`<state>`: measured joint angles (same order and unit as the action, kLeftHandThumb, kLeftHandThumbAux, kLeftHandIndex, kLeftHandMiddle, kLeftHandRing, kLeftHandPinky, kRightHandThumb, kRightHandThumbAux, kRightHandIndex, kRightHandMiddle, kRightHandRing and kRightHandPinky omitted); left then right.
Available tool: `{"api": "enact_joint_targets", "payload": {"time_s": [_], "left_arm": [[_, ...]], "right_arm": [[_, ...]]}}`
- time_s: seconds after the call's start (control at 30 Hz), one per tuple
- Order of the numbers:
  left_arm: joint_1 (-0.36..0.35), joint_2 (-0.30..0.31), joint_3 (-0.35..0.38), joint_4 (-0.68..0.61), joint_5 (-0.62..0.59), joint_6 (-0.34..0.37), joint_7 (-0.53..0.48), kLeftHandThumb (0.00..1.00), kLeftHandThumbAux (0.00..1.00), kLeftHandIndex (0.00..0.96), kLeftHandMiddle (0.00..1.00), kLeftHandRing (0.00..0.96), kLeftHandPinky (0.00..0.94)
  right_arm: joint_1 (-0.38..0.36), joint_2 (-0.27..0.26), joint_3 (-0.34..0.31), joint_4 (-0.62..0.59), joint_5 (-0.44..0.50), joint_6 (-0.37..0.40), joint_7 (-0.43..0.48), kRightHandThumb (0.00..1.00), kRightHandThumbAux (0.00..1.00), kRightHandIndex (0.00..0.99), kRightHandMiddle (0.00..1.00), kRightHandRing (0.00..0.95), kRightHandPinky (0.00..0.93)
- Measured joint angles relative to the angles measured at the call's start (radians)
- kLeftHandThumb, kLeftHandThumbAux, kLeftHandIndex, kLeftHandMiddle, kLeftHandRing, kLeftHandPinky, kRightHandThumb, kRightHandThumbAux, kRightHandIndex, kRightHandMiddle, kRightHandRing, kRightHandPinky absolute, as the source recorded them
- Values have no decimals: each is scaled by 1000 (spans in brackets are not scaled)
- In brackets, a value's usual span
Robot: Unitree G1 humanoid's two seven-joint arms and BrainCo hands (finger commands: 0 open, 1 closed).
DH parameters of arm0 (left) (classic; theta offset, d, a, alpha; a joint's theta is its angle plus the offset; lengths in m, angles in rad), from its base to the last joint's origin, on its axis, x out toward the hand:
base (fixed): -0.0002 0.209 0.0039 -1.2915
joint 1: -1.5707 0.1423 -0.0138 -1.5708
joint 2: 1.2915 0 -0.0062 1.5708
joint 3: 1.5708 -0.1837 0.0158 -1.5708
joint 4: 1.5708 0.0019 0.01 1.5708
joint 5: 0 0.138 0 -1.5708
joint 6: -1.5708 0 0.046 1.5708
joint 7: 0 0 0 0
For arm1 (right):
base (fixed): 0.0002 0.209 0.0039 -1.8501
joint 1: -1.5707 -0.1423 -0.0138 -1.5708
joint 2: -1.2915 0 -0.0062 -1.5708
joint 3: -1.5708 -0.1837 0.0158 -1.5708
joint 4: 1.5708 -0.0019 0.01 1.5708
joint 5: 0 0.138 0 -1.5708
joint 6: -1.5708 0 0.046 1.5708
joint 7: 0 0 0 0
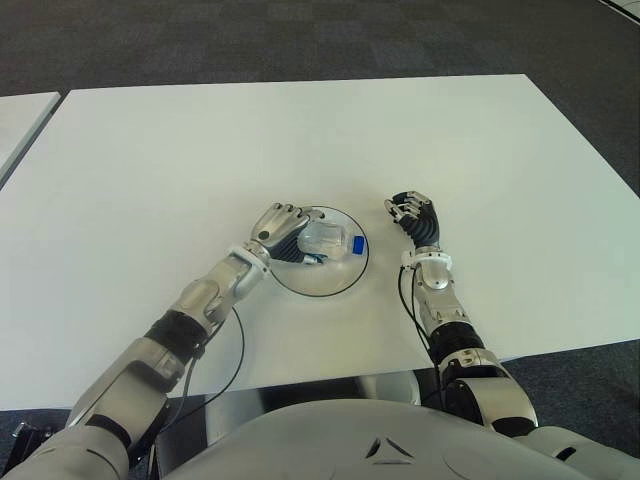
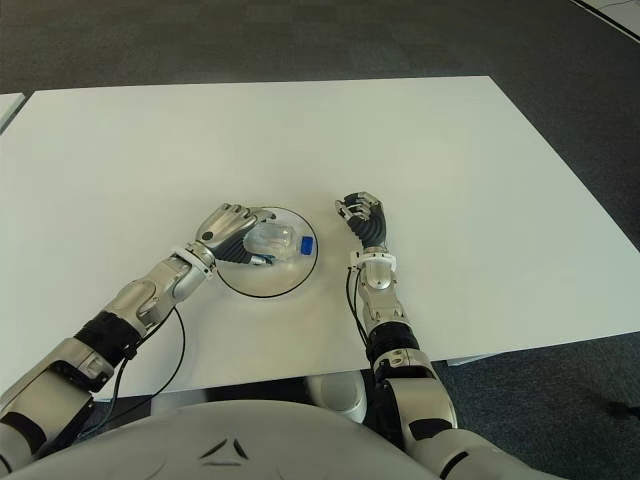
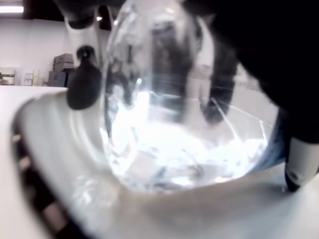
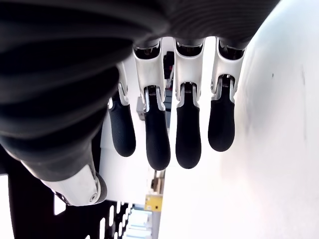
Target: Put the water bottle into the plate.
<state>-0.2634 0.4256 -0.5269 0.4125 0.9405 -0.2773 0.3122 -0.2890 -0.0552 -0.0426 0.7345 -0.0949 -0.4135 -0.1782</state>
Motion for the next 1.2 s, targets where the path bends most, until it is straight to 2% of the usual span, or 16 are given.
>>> {"api": "enact_joint_targets", "payload": {"time_s": [0.1,0.27,0.4,0.57,0.73,1.2], "left_arm": [[-8,1,-2,14,0,-9,1,589,622,29,65,57,53],[-24,1,-6,39,3,-19,14,527,639,4,11,9,8],[-28,1,-11,56,15,-21,55,475,627,0,2,1,1],[-32,1,-21,73,43,-21,125,457,591,0,0,0,0],[-34,1,-27,77,56,-15,148,436,551,0,0,0,0],[-31,13,-43,57,85,35,148,149,544,0,0,0,0]], "right_arm": [[0,-1,0,-1,-1,1,-2,709,730,430,513,524,551],[0,-1,0,-3,-1,5,-5,709,731,429,513,526,549],[0,0,2,-6,-1,6,-5,709,732,428,511,523,546],[0,-1,3,-6,-1,6,-5,709,731,429,511,524,552],[0,0,3,-6,-1,5,-5,709,731,429,507,519,538],[0,0,3,-6,-1,5,-5,711,730,431,518,533,558]]}}
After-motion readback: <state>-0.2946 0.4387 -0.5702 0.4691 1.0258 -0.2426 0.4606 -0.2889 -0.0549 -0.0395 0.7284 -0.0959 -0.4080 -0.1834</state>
